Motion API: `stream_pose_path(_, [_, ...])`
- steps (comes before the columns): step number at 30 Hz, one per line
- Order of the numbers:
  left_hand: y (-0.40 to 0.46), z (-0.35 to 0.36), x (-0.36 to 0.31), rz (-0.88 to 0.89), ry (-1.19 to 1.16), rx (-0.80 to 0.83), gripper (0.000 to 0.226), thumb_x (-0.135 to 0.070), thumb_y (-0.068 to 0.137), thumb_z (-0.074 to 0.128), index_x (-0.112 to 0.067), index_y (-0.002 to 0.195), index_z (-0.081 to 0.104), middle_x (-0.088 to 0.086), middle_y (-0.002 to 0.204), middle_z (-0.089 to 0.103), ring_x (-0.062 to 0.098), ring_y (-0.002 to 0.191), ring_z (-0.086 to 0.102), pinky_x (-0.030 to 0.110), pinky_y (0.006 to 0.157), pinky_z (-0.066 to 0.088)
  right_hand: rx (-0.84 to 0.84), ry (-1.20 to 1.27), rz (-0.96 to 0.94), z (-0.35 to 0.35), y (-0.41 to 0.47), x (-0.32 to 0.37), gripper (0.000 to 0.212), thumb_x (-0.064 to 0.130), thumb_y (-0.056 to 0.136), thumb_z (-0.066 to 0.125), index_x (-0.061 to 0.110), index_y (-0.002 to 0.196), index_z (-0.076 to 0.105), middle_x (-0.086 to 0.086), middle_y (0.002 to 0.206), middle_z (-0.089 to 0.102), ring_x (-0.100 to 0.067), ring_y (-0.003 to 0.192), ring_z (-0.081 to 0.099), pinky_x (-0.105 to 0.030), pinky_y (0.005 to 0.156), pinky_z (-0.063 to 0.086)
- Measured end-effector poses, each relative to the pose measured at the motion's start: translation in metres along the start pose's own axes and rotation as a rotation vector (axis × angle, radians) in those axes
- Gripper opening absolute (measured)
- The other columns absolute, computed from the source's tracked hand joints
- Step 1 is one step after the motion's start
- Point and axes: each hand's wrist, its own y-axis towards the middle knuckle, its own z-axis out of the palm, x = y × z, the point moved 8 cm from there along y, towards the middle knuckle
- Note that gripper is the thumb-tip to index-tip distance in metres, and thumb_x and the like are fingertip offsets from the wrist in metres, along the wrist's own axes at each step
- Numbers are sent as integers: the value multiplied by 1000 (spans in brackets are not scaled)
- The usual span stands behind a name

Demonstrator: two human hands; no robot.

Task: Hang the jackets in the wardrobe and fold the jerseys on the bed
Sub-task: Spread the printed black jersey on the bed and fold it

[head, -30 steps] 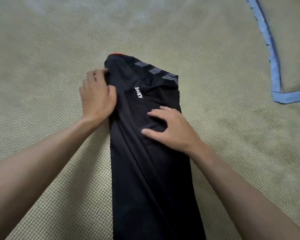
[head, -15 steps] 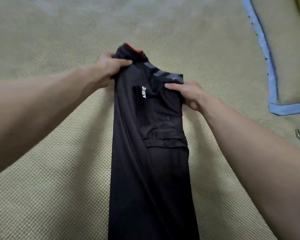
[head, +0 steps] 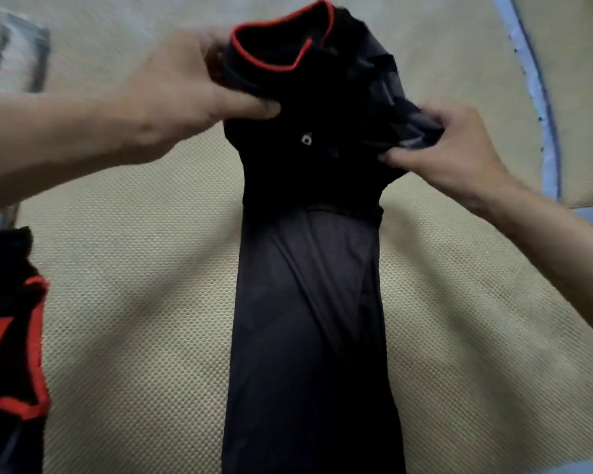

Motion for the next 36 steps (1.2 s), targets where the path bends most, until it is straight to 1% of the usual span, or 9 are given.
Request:
stream_pose_path(3, [-81,21,-9,162,269,148,34,-16,81,83,-36,97,61,-27,89,67,-10,85,63,7,78,47,87,-196,-86,8,-72,-5,22,8,75,83,10,81,63,-3,70,61,-5,67,52,-34,62,46])
stream_pose_path(7, [-209,90,40,364,717,593,26,-50,95,55,-28,110,60,-15,99,58,4,88,56,25,78,44,384,-464,-124,54,-183,-40,28,14,73,81,23,89,60,9,85,64,-15,78,61,-38,67,52])
stream_pose_path(11, [-326,149,135,124,927,929,53,-47,75,56,-31,125,61,-16,115,65,5,97,67,21,87,46,858,-531,107,106,-287,-95,45,28,86,70,31,129,57,18,133,55,-8,119,57,-15,91,42])
stream_pose_path(15, [-316,154,167,-326,621,865,57,-36,81,51,-33,138,53,-20,127,63,-2,107,63,10,88,46,742,-463,206,97,-277,-103,42,33,89,69,31,129,56,16,131,57,-4,120,56,-20,101,45])
stream_pose_path(19, [-218,123,159,-244,621,510,30,-14,83,67,-30,108,61,-13,103,65,9,86,62,34,83,53,426,-464,152,81,-204,-86,36,27,88,70,22,122,61,6,120,62,-13,112,59,-36,100,48])
stream_pose_path(22, [-132,107,150,-98,788,306,52,-31,79,76,-19,126,57,5,122,59,26,110,59,43,96,50,373,-567,95,91,-139,-74,64,30,84,74,15,142,49,-2,141,55,-21,130,52,-39,110,43])
stream_pose_path(25, [-75,109,166,-263,856,389,80,-53,73,83,-19,137,50,5,133,54,27,121,54,44,101,48,506,-659,147,113,-91,-85,85,41,76,82,18,148,43,-3,148,52,-25,135,49,-42,112,41])
stream_pose_path(28, [-58,127,183,-402,733,547,57,-47,74,86,-20,116,59,-2,114,62,22,106,59,31,84,45,608,-742,230,127,-69,-102,67,55,65,88,22,116,62,0,118,65,-25,112,60,-42,95,52])
stream_pose_path(36, [-43,122,127,-143,715,518,28,-32,82,82,-18,92,59,-2,86,60,25,87,59,30,66,37,574,-636,178,101,-65,-77,41,54,67,89,22,77,66,2,79,68,-23,82,65,-33,65,46])
